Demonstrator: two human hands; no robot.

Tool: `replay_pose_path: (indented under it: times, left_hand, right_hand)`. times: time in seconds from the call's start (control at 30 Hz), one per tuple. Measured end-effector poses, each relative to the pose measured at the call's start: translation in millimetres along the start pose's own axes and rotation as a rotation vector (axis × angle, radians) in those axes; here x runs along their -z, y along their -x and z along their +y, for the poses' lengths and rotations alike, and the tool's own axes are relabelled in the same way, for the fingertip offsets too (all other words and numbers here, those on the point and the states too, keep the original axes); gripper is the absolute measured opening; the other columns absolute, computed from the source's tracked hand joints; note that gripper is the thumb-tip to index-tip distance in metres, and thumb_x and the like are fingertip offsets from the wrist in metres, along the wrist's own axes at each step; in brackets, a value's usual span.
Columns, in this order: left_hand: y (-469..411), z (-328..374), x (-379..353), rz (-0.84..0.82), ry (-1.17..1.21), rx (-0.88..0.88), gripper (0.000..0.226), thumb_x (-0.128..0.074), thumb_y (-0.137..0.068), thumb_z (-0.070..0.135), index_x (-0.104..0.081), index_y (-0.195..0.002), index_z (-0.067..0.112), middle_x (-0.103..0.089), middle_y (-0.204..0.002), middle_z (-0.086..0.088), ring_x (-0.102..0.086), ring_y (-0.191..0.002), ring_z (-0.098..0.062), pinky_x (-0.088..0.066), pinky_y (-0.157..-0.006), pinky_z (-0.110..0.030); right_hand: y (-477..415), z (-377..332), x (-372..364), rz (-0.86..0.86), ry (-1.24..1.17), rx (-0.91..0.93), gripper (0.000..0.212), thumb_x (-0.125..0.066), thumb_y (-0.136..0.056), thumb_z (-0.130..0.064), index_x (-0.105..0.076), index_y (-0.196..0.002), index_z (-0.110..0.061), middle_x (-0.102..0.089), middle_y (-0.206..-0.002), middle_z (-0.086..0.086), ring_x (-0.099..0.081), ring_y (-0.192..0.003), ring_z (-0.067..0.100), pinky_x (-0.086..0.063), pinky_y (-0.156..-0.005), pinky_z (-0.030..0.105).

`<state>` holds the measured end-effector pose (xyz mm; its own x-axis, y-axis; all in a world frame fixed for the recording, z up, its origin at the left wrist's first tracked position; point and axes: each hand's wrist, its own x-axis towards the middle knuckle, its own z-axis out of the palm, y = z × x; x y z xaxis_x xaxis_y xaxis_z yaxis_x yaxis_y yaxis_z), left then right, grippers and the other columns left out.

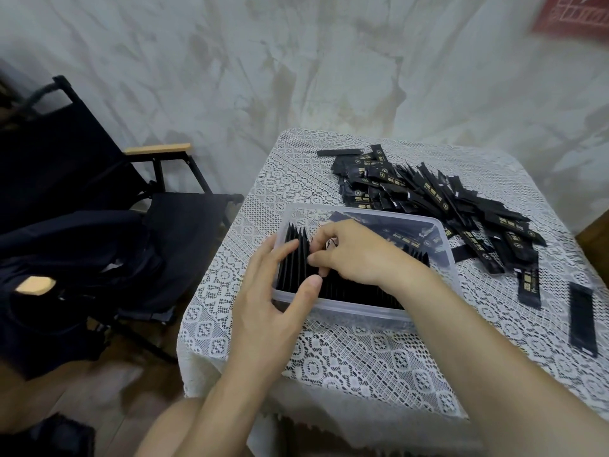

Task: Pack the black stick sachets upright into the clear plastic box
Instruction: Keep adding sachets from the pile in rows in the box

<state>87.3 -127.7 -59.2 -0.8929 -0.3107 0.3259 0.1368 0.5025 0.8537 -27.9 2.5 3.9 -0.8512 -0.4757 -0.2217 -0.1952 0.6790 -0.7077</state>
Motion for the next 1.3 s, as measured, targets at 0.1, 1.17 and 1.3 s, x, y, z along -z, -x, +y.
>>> replay_pose_path:
  times: [0.1, 1.17, 1.3]
  left_hand:
    - [-1, 4, 5, -0.027, -0.06, -0.027, 0.042, -0.054, -0.083, 0.067, -0.059, -0.122, 0.051, -0.031, -0.144, 0.042, -0.026, -0.132, 0.023, -0.021, -0.095, -0.002]
    - [-38, 3, 43, -0.421, -0.719, -0.54, 0.05, -0.048, -0.087, 0.074, -0.069, -0.11, 0.035, -0.059, -0.132, 0.022, -0.062, -0.104, -0.01, -0.057, -0.074, -0.036]
    - [-34, 5, 43, -0.431, -0.697, -0.531, 0.043, -0.049, -0.088, 0.069, -0.07, -0.109, 0.037, -0.057, -0.131, 0.02, -0.062, -0.105, -0.008, -0.055, -0.077, -0.031]
  right_hand:
    - [0, -1, 2, -0.029, -0.012, 0.015, 0.013, -0.07, -0.094, -0.031, -0.071, -0.093, -0.018, -0.068, -0.061, -0.007, -0.048, -0.043, -0.004, -0.038, -0.058, 0.026]
    - [27, 8, 19, 0.193, -0.178, -0.082, 0.042, -0.058, -0.099, -0.05, -0.066, -0.084, -0.012, -0.076, -0.071, 0.009, -0.073, -0.059, 0.025, -0.063, -0.06, 0.037]
    - [32, 11, 25, 0.058, -0.003, -0.131, 0.022, -0.059, -0.098, -0.021, -0.068, -0.101, -0.001, -0.074, -0.073, 0.008, -0.067, -0.062, 0.023, -0.055, -0.062, 0.029]
